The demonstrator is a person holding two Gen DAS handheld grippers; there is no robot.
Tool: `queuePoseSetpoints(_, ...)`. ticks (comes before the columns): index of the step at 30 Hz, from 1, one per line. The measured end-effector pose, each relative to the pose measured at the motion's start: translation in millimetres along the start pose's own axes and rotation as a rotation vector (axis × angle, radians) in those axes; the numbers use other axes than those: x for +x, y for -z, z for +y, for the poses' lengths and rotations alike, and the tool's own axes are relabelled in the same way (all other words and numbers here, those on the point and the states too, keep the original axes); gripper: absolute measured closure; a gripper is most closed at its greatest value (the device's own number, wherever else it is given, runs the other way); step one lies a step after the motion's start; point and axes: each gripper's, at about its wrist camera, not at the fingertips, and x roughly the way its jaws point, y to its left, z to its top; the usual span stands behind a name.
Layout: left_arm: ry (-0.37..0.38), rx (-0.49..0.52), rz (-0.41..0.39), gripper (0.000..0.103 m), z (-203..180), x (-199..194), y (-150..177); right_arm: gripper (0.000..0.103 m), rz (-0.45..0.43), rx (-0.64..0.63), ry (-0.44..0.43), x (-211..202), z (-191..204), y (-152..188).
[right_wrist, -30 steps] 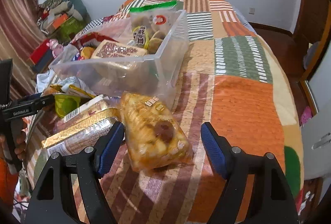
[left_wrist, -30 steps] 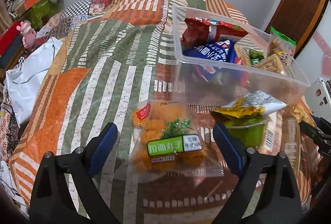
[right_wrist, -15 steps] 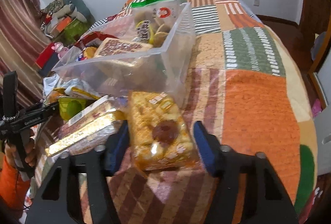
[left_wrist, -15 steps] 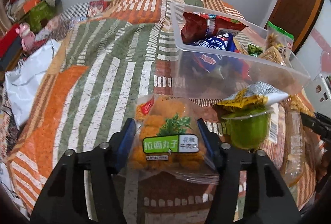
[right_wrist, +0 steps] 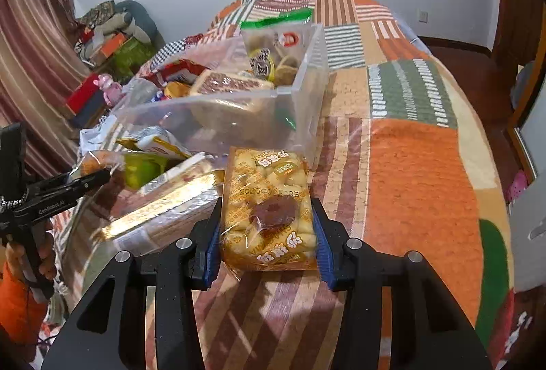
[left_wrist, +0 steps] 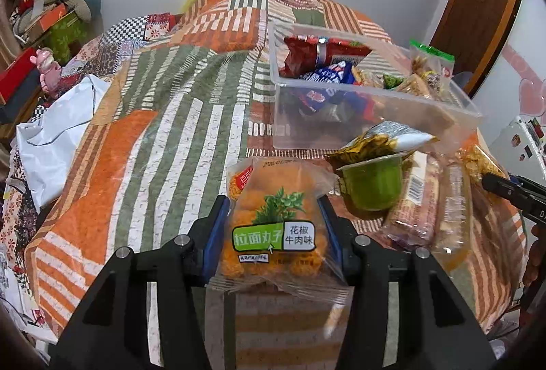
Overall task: Organize snacks
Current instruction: 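Grasp the orange meatball bag with the left tool while the right tool grasps the bread roll pack, then carry the meatball bag and bread pack over the box and release both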
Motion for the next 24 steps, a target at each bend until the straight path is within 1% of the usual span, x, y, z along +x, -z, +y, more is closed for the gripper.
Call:
queuePoseSetpoints(5, 0.009, -0.007, -0.047, 0.053, -1.2, -21.6, -5.4, 0.061, -0.046, -0.005, -0.003, -15.1, 2.7, -5.2)
queuePoseSetpoints(14, 0.038, 0.018, -0.142, 0.053, -13.6, -47.2, -31.0, 0.061, -0.141, -0.035, -0.018, -32.3, 20.1, -24.0)
queuePoseSetpoints(18, 0.048, 0.040, -0.163, 0.053, -21.7, -47.0, -43.2, 0.061, -0.169, -0.055, -0.028, -33.6, 29.3, -33.1)
queuePoseSetpoints(24, 0.051, 0.083, -0.171, 0.053, -34.3, -34.3, -59.9, 0.061, -0.197, -0.081, -0.034, -25.2, 38.0, -51.5)
